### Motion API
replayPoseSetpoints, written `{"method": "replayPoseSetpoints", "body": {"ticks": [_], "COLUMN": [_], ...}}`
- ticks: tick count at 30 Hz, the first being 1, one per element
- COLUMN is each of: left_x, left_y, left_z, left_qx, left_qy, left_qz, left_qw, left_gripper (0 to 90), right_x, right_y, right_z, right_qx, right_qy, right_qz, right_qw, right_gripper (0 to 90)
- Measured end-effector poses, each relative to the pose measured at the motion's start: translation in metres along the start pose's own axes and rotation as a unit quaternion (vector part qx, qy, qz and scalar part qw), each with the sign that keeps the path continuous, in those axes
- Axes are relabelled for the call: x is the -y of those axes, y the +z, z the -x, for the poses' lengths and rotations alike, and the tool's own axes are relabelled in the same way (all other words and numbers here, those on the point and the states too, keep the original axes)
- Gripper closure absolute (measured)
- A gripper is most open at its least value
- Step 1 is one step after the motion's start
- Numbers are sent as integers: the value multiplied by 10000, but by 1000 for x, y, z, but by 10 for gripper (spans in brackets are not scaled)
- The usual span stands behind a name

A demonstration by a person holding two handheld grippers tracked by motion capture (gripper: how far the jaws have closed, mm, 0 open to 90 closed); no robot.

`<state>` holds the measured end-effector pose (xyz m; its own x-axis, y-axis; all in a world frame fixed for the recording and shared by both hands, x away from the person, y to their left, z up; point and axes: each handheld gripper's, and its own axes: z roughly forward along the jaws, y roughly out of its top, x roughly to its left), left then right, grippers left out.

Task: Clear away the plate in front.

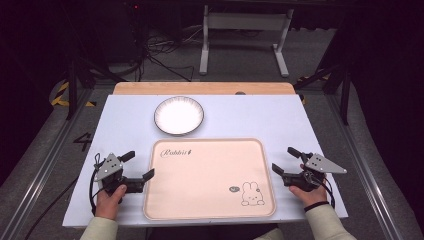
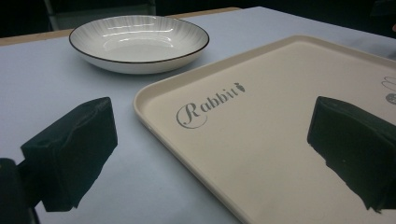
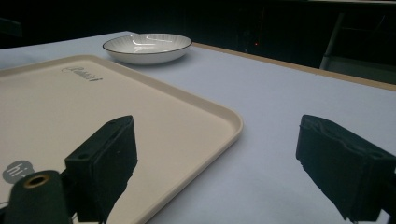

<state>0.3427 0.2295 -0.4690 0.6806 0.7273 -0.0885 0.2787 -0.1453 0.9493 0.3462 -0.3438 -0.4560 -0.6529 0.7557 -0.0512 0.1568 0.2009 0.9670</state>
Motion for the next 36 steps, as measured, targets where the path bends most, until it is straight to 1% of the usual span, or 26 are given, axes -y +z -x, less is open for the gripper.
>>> {"method": "replayPoseSetpoints", "body": {"ticks": [3, 6, 9, 10, 11, 12, 13, 14, 15, 16, 17, 18, 19, 20, 21, 22, 23, 24, 27, 30, 34, 35, 36], "left_x": [0, 0, -1, -1, -1, -3, -3, -4, -5, -10, -12, -12, -14, -19, -19, -21, -22, -24, -27, -31, -39, -42, -44], "left_y": [-1, 0, -1, -1, -1, -2, -2, -3, -3, -4, -4, -4, -4, -2, -2, -1, 0, 2, 5, 7, 11, 12, 12], "left_z": [0, 0, -1, -2, -2, -3, -3, -4, -3, -1, 0, 0, 1, 3, 3, 4, 4, 5, 3, 0, -5, -6, -7], "left_qx": [-15, -15, -2, -12, -12, 27, 27, 65, 65, 7, 31, 31, 79, 65, 65, 81, 128, 132, 227, 222, 283, 303, 311], "left_qy": [-47, -26, -84, -214, -214, -382, -382, -461, -462, -360, -318, -318, -296, -235, -235, -228, -237, -225, -323, -417, -614, -642, -623], "left_qz": [10, 3, -14, -30, -30, -11, -11, 43, 64, 81, 106, 106, 136, 123, 123, 66, 16, -25, -33, -26, 28, 43, 43], "left_qw": [10000, 10000, 10000, 9998, 9998, 9993, 9993, 9989, 9989, 9993, 9994, 9994, 9994, 9996, 9996, 9997, 9996, 9997, 9992, 9989, 9977, 9975, 9976], "left_gripper": [23, 25, 26, 27, 29, 29, 32, 39, 39, 41, 41, 44, 43, 40, 41, 41, 69, 65, 69, 57, 42, 41, 42], "right_x": [-1, -1, -1, -1, -1, -1, -1, -1, -1, -1, -1, -1, -1, -1, -1, -1, -1, -1, -1, -1, -1, -1, -1], "right_y": [1, 2, 2, 2, 2, 2, 2, 2, 2, 3, 2, 2, 2, 2, 2, 2, 3, 3, 3, 3, 3, 3, 3], "right_z": [-1, -1, 0, -1, -1, -1, -1, -1, -1, 0, 0, 0, 0, 0, 0, 0, 0, 0, 0, 0, -1, -1, -1], "right_qx": [45, 47, 73, 77, 77, 76, 75, 75, 80, 74, 86, 95, 99, 106, 106, 109, 111, 122, 127, 133, 123, 122, 119], "right_qy": [-54, -30, -9, -14, -14, -18, -20, -20, -25, -15, 2, 19, 41, 49, 49, 48, 37, 35, 32, 26, 31, 25, 23], "right_qz": [-75, -91, -92, -103, -103, -120, -125, -125, -138, -125, -134, -136, -142, -139, -139, -142, -153, -154, -142, -152, -144, -140, -138], "right_qw": [9999, 9999, 9999, 9999, 9999, 9999, 9999, 9999, 9999, 9999, 9999, 9999, 9998, 9998, 9998, 9998, 9998, 9998, 9998, 9998, 9998, 9998, 9998], "right_gripper": [131, 133, 134, 138, 138, 144, 148, 148, 150, 153, 155, 156, 157, 157, 157, 159, 159, 159, 160, 160, 163, 164, 166]}}
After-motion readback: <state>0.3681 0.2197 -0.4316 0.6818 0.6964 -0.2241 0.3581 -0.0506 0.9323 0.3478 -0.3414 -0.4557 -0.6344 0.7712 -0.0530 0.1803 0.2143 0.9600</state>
